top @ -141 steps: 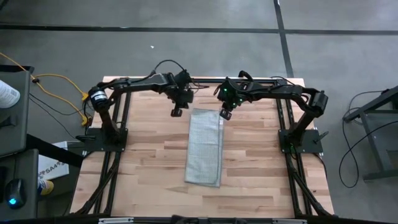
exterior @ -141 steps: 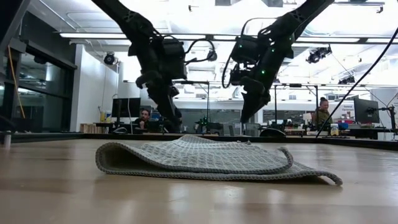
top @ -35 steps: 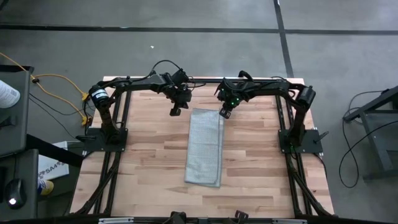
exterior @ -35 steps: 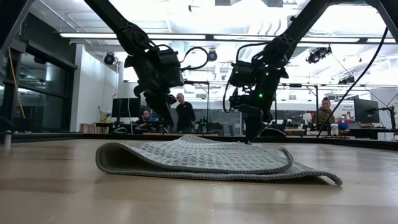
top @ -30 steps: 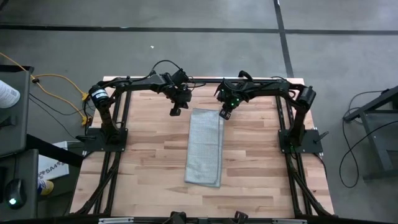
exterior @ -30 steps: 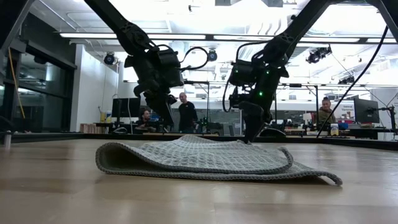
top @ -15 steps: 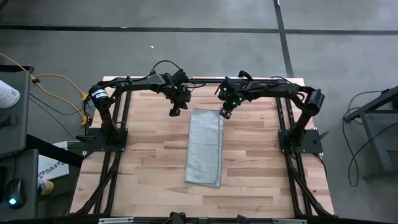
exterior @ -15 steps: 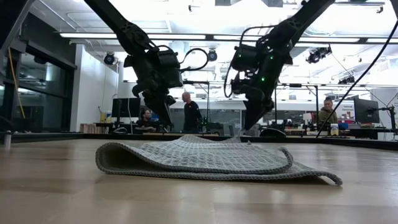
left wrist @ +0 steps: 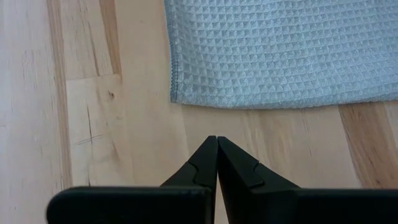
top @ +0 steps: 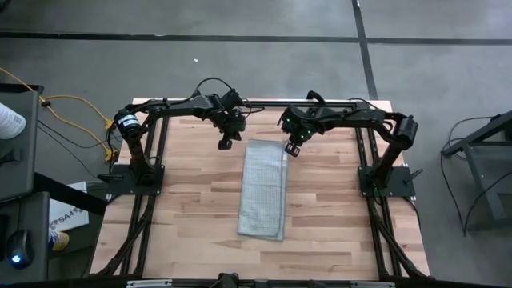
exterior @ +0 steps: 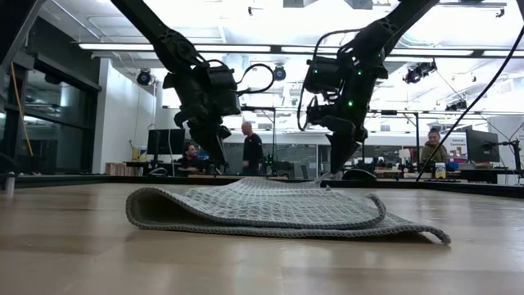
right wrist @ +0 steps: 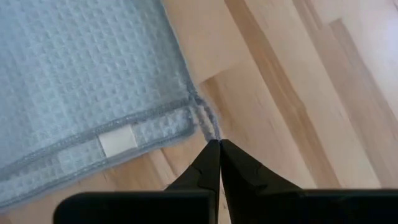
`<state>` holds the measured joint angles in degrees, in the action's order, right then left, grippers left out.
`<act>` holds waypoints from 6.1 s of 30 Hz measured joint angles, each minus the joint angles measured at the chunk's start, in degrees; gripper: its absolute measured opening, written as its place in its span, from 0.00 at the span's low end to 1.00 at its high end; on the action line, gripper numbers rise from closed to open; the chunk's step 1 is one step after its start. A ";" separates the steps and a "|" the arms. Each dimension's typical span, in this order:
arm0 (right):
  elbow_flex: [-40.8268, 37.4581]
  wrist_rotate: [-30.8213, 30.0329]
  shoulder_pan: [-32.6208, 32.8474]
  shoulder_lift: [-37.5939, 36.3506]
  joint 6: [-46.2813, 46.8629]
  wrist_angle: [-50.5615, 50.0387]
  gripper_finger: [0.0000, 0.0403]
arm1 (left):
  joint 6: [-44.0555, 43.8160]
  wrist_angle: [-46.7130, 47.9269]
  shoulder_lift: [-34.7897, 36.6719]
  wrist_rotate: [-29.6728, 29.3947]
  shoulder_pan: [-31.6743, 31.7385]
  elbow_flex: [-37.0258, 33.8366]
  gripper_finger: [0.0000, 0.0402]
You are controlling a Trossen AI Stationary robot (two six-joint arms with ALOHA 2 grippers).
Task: Fold microfiber towels
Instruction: Fold the gray microfiber towel
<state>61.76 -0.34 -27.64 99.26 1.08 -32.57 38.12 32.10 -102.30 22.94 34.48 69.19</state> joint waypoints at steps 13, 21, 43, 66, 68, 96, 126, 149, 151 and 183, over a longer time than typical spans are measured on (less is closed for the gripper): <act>0.00 -2.20 0.28 0.00 1.47 -1.65 0.01 | -0.15 0.75 0.00 0.02 -0.02 0.00 0.03; 0.00 -4.61 0.40 0.01 2.16 -3.31 0.01 | -0.47 0.92 0.00 0.02 -0.02 0.00 0.03; 0.00 -12.93 1.54 0.02 5.16 -4.23 0.01 | -0.94 1.03 0.00 0.66 -0.02 0.00 0.03; 0.00 -17.34 2.29 0.04 7.28 -7.15 0.01 | -1.28 1.08 0.00 0.70 -0.02 0.00 0.03; 0.00 -17.42 2.50 0.04 7.56 -7.14 0.01 | -1.28 1.07 0.00 0.70 -0.02 0.00 0.03; 0.00 -14.36 2.51 0.04 7.54 -9.59 0.21 | 1.18 -0.45 0.00 -0.78 -3.78 0.02 0.03; 0.02 -2.29 0.09 0.04 6.20 -0.24 0.37 | 5.36 3.06 -10.72 10.06 1.87 14.84 0.03; 0.02 -0.63 1.03 0.04 5.09 -1.02 0.37 | 3.57 10.62 -21.81 -1.05 -5.66 31.34 0.03; 0.02 -0.62 1.03 0.04 4.77 -1.62 0.37 | 1.50 10.93 -21.81 -1.27 -5.58 31.34 0.03; -8.15 8.48 -5.18 0.04 5.27 10.23 0.37 | -10.14 7.94 -22.49 17.38 4.16 25.58 0.03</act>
<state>53.60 8.14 -32.82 99.31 6.36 -22.33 27.98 40.03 -124.79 40.32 38.64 94.77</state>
